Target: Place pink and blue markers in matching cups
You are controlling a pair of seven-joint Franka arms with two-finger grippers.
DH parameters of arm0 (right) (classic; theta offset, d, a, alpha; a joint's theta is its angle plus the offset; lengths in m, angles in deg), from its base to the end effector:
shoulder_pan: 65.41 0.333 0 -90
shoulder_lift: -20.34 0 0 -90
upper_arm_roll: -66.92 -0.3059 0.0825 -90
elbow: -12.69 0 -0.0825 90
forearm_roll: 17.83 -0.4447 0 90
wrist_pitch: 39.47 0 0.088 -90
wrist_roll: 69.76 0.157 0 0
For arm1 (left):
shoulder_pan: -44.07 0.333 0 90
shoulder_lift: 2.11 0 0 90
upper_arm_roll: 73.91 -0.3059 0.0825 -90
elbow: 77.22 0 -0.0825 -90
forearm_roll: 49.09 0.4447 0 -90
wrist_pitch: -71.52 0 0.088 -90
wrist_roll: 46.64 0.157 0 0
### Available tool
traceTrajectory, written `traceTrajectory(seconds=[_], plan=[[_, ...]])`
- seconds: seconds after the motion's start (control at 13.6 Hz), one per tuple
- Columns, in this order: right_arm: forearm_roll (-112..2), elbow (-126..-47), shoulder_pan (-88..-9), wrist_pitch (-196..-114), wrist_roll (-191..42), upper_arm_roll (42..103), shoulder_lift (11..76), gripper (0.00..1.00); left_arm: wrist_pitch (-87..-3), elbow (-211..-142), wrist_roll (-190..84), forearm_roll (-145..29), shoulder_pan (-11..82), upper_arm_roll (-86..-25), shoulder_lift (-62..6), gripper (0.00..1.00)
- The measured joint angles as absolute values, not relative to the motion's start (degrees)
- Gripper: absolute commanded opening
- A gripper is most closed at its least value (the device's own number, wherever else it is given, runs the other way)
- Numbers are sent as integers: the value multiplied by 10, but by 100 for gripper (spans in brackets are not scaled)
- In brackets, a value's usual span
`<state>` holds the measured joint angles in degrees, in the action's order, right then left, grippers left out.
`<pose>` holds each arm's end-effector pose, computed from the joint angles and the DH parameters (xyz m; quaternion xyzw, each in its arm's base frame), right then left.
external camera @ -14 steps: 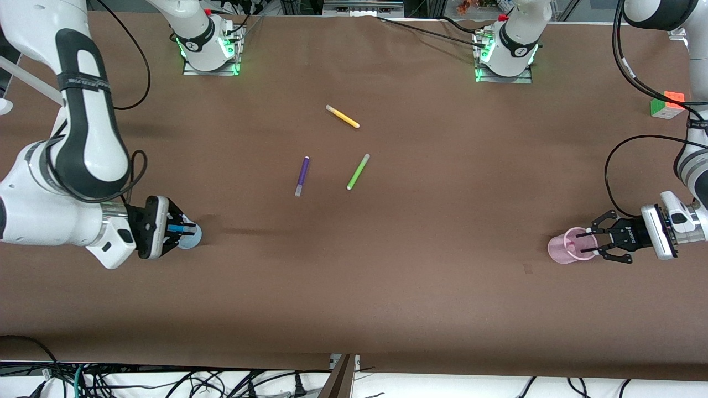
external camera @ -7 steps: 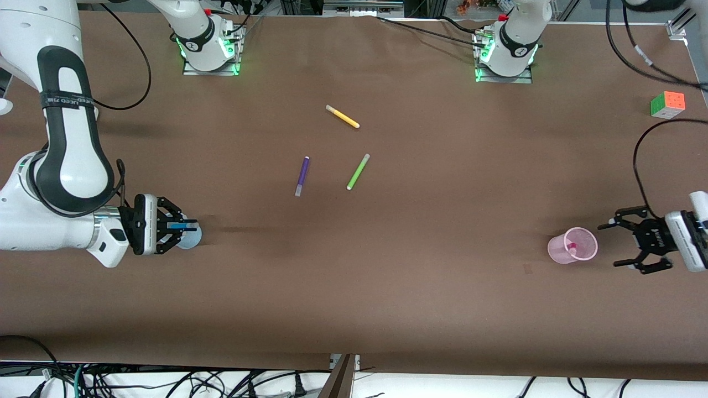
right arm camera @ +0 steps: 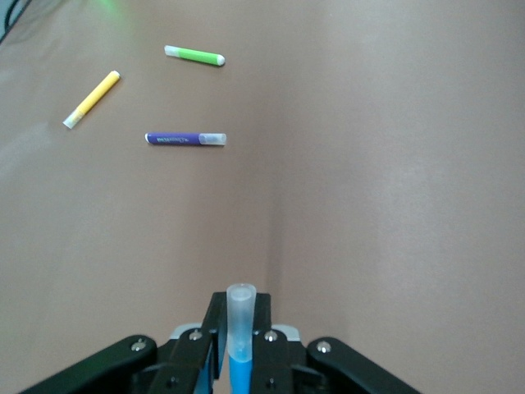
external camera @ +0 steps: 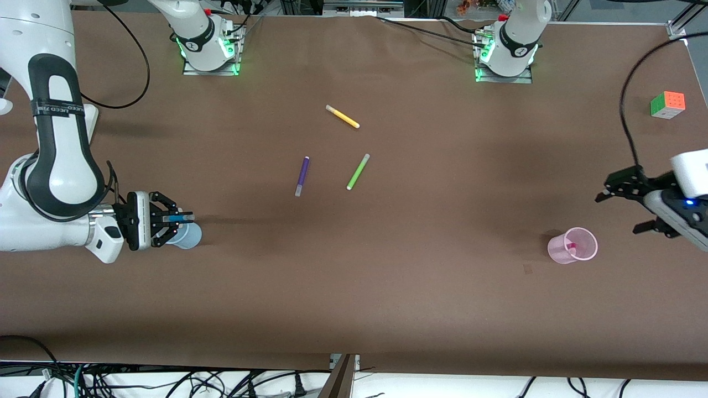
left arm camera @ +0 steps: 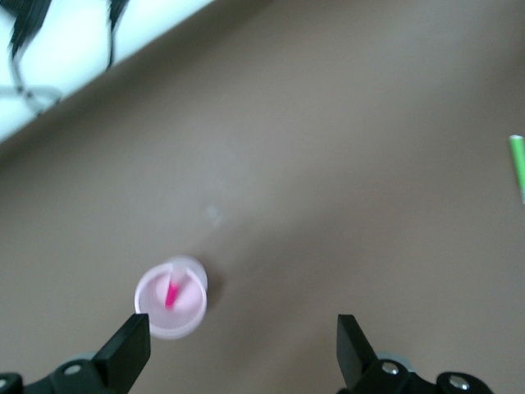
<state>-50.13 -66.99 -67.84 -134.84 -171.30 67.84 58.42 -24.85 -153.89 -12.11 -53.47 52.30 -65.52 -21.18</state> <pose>0.7210 0.0385 0.2296 -0.6774 -0.6618 -0.0937 0.3073 0.7179 -0.0005 0.4799 0.9551 -0.2898 0.0252 0.0569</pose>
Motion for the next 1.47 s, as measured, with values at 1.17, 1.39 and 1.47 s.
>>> traceTrajectory(seconds=[1.17, 1.39, 1.47], plan=[[-513, -669, -685, -1347, -1423, 671, 541, 100, -194, -1672, -498, -450, 397, -653, -93, 100], [-488, -647, -685, -1348, -1305, 671, 528, 100, -200, -1674, -499, -458, 406, -656, -67, 100], [-473, -639, -685, -1348, -1269, 671, 524, 100, -197, -1671, -500, -459, 406, -656, -63, 100]])
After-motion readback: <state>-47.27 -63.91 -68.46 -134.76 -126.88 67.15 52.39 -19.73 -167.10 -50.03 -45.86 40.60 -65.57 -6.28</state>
